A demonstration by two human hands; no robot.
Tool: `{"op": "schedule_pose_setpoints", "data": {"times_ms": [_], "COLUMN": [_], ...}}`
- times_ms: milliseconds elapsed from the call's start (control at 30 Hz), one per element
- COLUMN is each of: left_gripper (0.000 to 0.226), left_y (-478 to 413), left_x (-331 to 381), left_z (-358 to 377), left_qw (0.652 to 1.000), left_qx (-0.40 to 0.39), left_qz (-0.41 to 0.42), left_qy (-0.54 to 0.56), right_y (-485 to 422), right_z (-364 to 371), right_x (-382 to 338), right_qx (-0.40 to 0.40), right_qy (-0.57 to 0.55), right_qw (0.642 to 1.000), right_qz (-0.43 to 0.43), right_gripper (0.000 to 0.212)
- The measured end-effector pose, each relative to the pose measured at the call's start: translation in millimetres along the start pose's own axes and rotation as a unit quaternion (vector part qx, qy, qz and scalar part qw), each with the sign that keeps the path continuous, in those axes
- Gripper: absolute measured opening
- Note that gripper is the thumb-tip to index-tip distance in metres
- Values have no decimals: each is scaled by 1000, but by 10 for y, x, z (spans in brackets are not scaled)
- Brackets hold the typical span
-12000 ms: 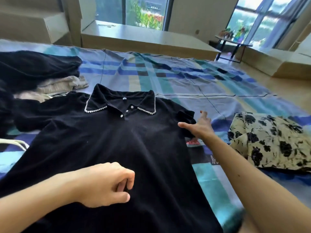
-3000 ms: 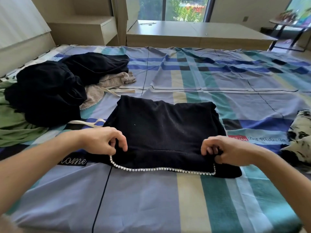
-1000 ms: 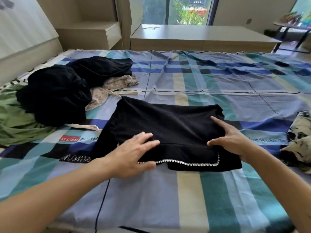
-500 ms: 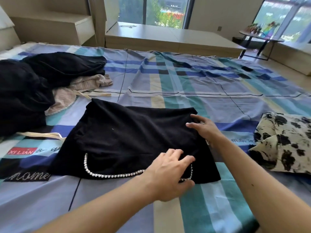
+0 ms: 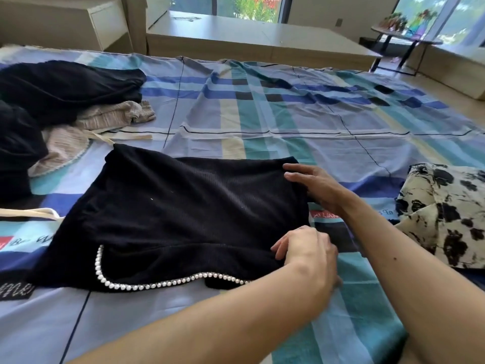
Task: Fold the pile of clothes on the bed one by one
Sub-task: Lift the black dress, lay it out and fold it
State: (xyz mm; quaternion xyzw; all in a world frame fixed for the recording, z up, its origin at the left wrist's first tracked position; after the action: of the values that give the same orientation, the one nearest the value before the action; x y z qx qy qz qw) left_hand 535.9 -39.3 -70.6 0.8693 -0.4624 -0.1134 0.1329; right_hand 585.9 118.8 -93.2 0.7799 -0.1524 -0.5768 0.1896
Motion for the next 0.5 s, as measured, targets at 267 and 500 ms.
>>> {"op": "schedule_pose_setpoints", "data": {"times_ms": [267,500], "left_gripper": [57,61], "left_y": [995,2253], "left_x": [-772,-1778], "left_z": [-492,-456], "left_qw": [899,787], "left_qx": [273,380], "left_qz": [-94,-200], "left_qy": [329,443], "right_y": [239,351], "right_z": [179,1186], "right_x": [-652,-2061], "right_qx": [48,45], "right_qy": [18,156], "right_qw": [995,967], "right_qz": [-90,-195], "right_gripper": [37,19]}}
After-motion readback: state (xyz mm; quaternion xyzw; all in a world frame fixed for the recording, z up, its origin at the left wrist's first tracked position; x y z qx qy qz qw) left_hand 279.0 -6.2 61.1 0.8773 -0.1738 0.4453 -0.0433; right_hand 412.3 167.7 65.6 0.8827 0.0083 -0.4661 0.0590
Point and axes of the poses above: each hand's wrist, its own y-axis away from the middle knuckle, its own z-axis out of the palm, x = y × z, the point moved 10 cm from there along -y, towards the middle knuckle, and after that the axes turned 15 degrees about z, right-handed, at the moved point
